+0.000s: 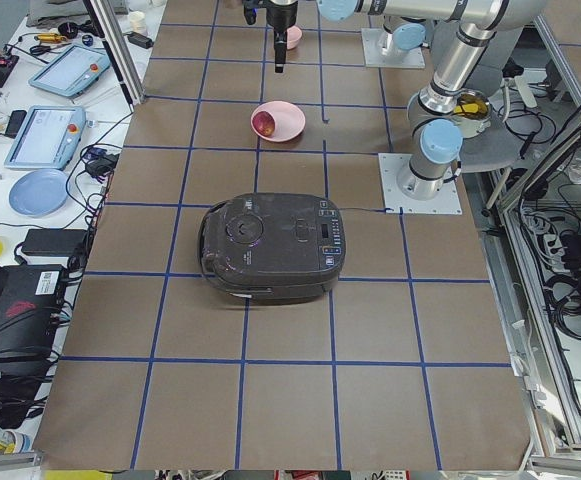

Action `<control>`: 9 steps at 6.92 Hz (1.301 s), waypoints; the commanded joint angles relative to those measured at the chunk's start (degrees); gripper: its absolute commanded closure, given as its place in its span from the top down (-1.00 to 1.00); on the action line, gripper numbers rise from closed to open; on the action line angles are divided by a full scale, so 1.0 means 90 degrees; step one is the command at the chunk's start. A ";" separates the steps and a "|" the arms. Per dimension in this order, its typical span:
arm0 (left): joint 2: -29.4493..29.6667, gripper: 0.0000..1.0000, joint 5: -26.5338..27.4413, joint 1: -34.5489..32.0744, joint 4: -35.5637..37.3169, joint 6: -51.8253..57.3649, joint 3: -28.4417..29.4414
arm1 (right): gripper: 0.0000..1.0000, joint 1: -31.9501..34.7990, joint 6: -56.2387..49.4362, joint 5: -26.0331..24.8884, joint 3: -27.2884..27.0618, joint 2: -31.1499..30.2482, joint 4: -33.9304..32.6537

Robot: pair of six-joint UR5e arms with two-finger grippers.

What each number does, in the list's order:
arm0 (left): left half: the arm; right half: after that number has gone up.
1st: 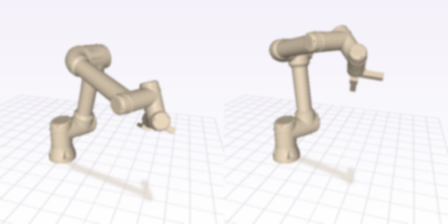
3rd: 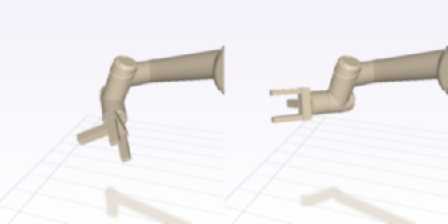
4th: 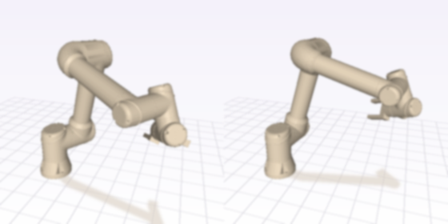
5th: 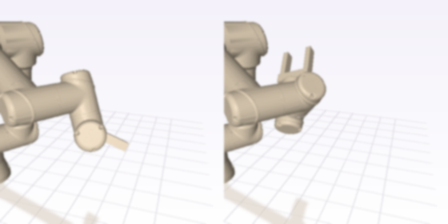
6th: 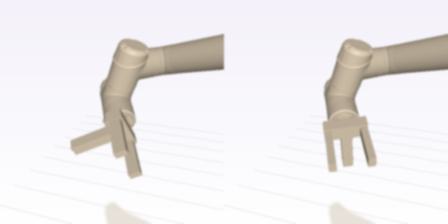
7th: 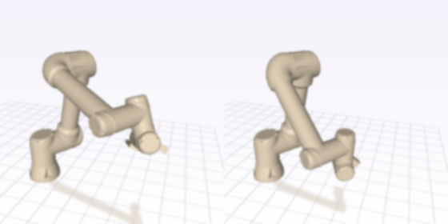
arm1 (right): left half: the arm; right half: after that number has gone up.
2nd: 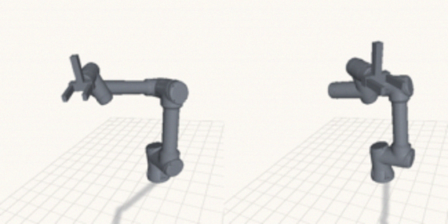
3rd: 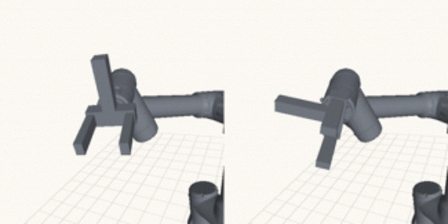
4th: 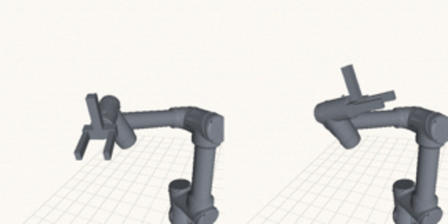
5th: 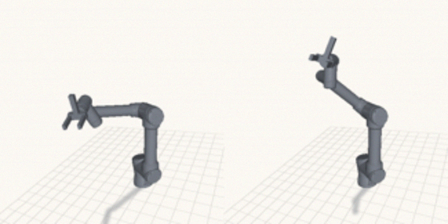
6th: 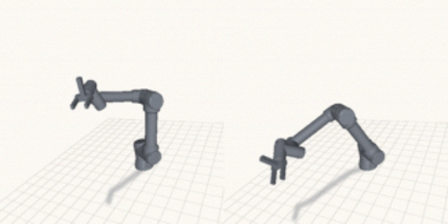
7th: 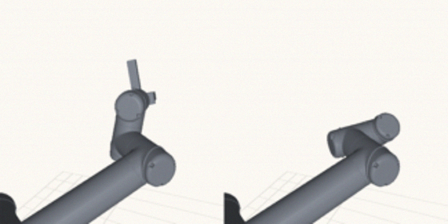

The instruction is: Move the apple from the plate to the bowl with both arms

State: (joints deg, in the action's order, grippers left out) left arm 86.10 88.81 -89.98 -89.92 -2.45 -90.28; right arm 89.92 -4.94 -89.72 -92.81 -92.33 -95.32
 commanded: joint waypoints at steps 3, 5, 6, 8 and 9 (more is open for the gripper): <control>0.0344 1.00 -0.0053 0.0047 0.0626 -0.0069 0.0002 | 1.00 -0.1167 -0.0154 0.0076 -0.0058 0.0208 0.0025; 0.0870 1.00 -0.0112 0.0008 0.1458 -0.0253 -0.0463 | 1.00 -0.1942 -0.0261 0.0028 -0.0408 0.0764 -0.0120; 0.1056 1.00 -0.0122 -0.0002 0.2452 -0.0903 -0.1134 | 1.00 -0.2051 -0.0397 0.0027 -0.0691 0.0815 -0.0769; 0.1524 1.00 -0.0451 -0.0176 0.3009 -0.3445 -0.1639 | 1.00 -0.2178 -0.1777 0.0076 -0.1607 0.1243 -0.1386; 0.1894 1.00 -0.0686 -0.0294 0.3106 -0.4492 -0.1629 | 1.00 -0.2324 -0.2404 0.0125 -0.2046 0.1274 -0.1894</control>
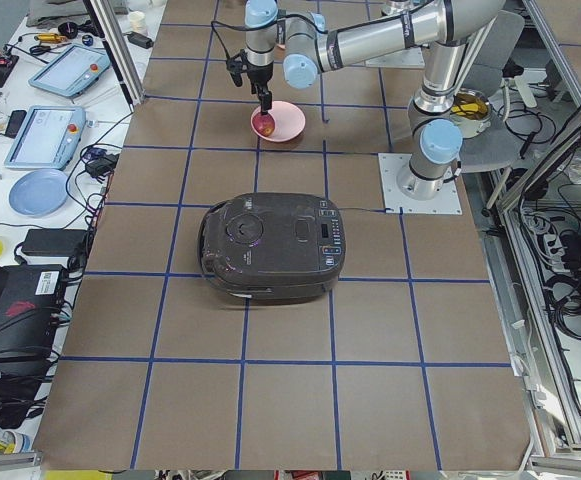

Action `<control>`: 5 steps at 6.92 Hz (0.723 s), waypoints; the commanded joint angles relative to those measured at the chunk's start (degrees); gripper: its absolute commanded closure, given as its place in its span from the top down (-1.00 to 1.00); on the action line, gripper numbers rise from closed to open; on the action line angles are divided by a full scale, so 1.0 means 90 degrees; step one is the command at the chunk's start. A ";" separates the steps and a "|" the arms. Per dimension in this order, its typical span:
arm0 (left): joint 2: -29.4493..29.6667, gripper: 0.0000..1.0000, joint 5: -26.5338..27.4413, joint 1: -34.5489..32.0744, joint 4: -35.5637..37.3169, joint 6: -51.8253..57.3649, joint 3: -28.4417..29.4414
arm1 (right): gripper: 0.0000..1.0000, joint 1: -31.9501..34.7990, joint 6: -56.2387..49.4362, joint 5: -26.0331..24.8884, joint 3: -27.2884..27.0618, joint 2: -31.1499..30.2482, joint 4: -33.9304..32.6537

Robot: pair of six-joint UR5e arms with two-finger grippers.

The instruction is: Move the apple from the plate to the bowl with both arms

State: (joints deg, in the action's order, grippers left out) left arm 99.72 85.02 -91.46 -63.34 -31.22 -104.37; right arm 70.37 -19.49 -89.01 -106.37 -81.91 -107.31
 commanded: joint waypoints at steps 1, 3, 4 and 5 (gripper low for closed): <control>0.0645 0.93 -0.0295 -0.0276 0.0250 -0.1673 -0.0044 | 1.00 -0.0202 -0.0841 0.0017 -0.0950 0.0184 -0.1137; 0.1056 0.97 -0.0306 -0.0346 0.0765 -0.1755 -0.0034 | 1.00 -0.0222 -0.0822 0.0046 -0.1529 0.0419 -0.1971; 0.1165 0.98 -0.0315 -0.0404 0.0816 -0.1920 -0.0044 | 0.95 -0.0222 -0.0813 0.0085 -0.1530 0.0536 -0.1993; 0.1253 0.98 -0.0306 -0.0462 0.0807 -0.1912 -0.0044 | 0.28 -0.0222 -0.0764 0.0066 -0.1530 0.0691 -0.1983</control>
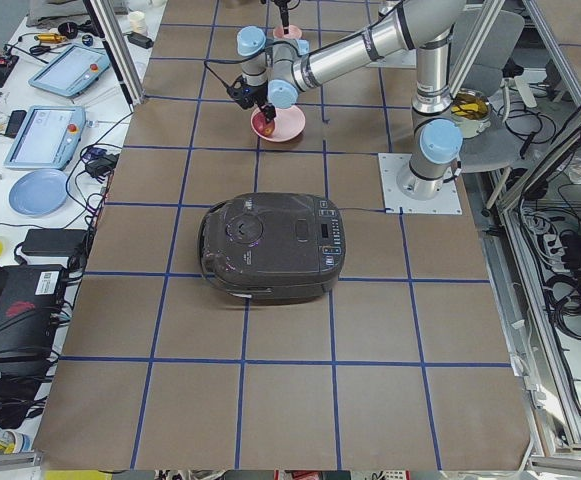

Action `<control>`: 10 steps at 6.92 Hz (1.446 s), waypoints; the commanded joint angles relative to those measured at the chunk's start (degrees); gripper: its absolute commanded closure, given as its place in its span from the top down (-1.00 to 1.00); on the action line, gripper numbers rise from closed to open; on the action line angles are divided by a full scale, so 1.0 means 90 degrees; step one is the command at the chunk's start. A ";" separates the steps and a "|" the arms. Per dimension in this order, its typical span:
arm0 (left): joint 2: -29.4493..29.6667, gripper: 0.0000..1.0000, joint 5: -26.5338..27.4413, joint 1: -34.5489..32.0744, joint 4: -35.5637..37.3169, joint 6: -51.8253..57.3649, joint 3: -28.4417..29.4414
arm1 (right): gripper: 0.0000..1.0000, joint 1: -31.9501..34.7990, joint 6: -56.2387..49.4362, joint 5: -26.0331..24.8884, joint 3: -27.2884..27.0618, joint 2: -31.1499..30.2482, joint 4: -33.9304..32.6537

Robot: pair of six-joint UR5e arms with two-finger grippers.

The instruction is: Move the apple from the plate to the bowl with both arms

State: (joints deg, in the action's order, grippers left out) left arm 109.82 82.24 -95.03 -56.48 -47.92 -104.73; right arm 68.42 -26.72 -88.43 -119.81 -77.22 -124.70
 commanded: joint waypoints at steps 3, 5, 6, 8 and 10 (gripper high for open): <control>0.0268 0.79 0.0002 -0.0105 0.0006 0.0031 -0.0033 | -1.00 -0.0004 0.0078 -0.0018 0.0080 0.0201 0.0047; 0.0297 -0.36 0.0002 -0.0105 0.0016 0.0032 -0.0024 | -1.00 0.0092 0.1351 0.0311 0.0497 0.0094 0.0687; 0.0288 -0.77 -0.0007 -0.0105 0.0055 0.0041 -0.0024 | -1.00 0.0248 0.1706 0.0633 0.0964 0.0055 0.1581; 0.0093 -0.92 -0.0007 -0.0211 -0.0022 0.0187 0.0267 | -1.00 0.1482 0.2737 0.0714 0.1272 0.0045 0.1786; -0.0141 -1.00 0.0031 -0.0785 -0.0130 0.0121 0.0580 | -1.00 0.2270 0.3262 0.1150 0.1126 0.0132 0.1377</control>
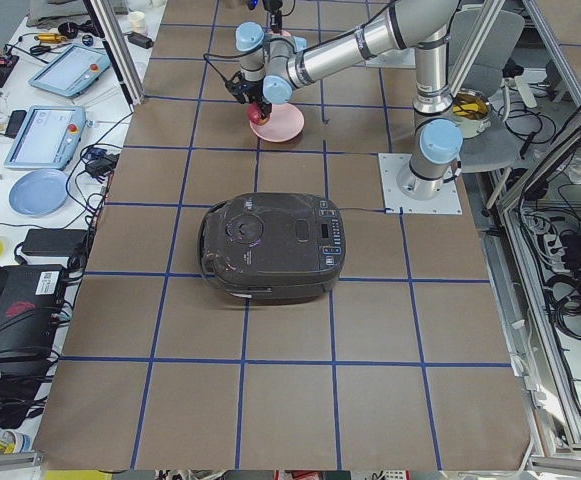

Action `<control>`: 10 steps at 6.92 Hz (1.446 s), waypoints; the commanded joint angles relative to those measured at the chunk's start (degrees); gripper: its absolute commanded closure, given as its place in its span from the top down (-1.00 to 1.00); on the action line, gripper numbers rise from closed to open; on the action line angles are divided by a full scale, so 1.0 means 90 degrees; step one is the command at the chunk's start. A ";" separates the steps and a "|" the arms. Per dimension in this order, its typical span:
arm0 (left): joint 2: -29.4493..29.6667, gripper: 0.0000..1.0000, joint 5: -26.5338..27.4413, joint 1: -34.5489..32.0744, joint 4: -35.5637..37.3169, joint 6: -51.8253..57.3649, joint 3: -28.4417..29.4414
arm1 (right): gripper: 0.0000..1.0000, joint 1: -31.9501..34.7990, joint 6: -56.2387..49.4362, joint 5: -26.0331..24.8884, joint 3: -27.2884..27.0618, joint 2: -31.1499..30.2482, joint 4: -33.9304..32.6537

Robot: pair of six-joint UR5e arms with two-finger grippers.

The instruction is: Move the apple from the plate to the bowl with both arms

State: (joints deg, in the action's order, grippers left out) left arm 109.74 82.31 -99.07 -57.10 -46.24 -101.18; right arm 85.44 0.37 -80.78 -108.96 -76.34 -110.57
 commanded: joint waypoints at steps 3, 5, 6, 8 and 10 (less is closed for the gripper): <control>-0.0104 -1.00 -0.1240 -0.0759 -0.0208 -0.2511 0.0539 | -1.00 0.0389 0.0154 0.0616 -0.1151 0.0151 -0.1751; -0.0017 -1.00 -0.1739 -0.1032 -0.0121 -0.3528 0.0520 | 0.91 0.0370 0.0212 0.0509 -0.1097 0.0045 -0.1826; 0.0023 -1.00 -0.1772 -0.1188 -0.0130 -0.3843 0.0491 | 1.00 0.0341 0.0212 0.0257 -0.0768 -0.0091 -0.1748; 0.0179 -1.00 -0.2170 -0.1510 -0.0140 -0.4429 0.0452 | 1.00 0.0195 0.0106 -0.1137 0.0556 -0.0327 -0.0253; 0.0481 -1.00 -0.2153 -0.1784 0.0044 -0.4490 0.0364 | 1.00 -0.0622 -0.0567 -0.1298 0.1497 -0.0346 0.0700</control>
State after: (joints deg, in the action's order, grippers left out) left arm 112.42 63.10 -113.66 -57.86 -85.94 -97.55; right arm 84.14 -2.05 -91.26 -100.62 -79.21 -109.45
